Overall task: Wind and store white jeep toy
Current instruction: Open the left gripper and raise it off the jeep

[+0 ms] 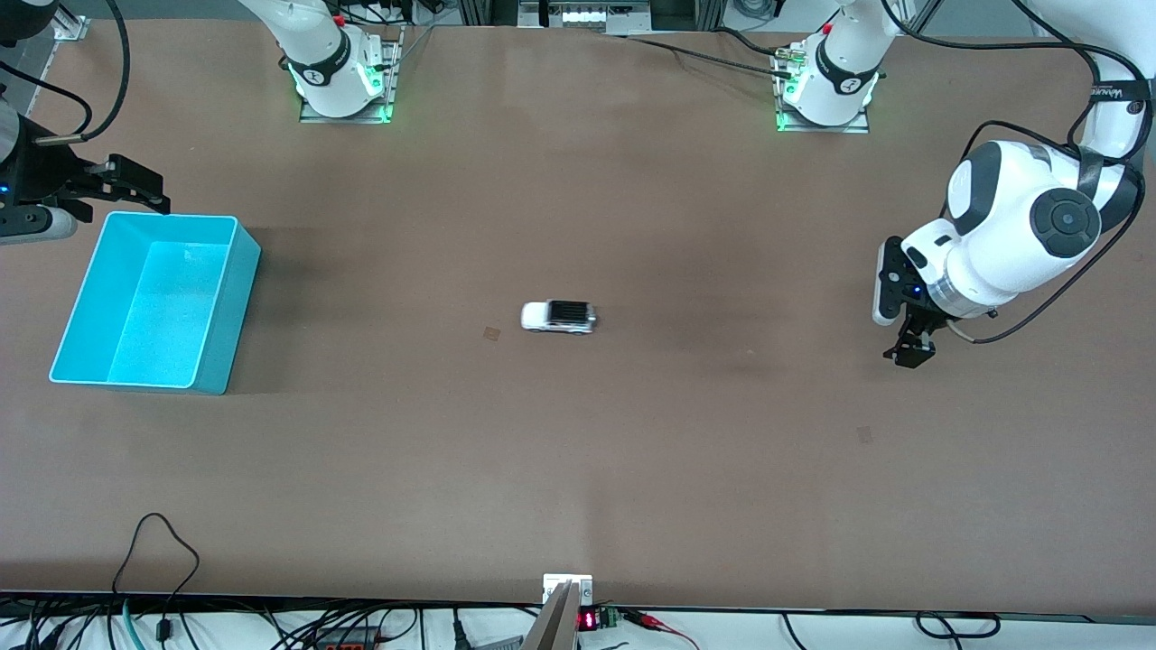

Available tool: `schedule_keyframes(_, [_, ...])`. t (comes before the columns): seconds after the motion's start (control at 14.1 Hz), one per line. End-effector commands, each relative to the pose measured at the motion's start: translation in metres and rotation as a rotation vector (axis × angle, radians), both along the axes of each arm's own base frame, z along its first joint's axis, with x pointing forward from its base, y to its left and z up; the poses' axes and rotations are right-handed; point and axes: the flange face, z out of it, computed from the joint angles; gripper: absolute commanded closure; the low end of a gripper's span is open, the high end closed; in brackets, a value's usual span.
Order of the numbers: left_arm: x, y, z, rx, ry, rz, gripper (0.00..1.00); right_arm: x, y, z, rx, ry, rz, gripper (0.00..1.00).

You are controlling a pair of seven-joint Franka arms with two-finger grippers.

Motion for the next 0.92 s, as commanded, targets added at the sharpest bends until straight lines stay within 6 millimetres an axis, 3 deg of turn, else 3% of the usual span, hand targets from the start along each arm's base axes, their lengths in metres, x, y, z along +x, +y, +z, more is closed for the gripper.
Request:
schedule_keyframes(0.0, [-0.003,-0.001,0.004,-0.006,0.002,0.119,0.00,0.001,0.002,0.004,0.013,-0.004,-0.010,0.00])
schedule_keyframes(0.43, [0.013,0.006,0.028,-0.020,-0.044,0.466,0.00,0.007,0.001,-0.007,0.012,0.014,-0.007,0.00])
schedule_keyframes(0.85, [0.034,0.015,0.063,-0.066,-0.107,0.905,0.00,0.021,0.007,-0.048,0.016,0.098,0.018,0.00])
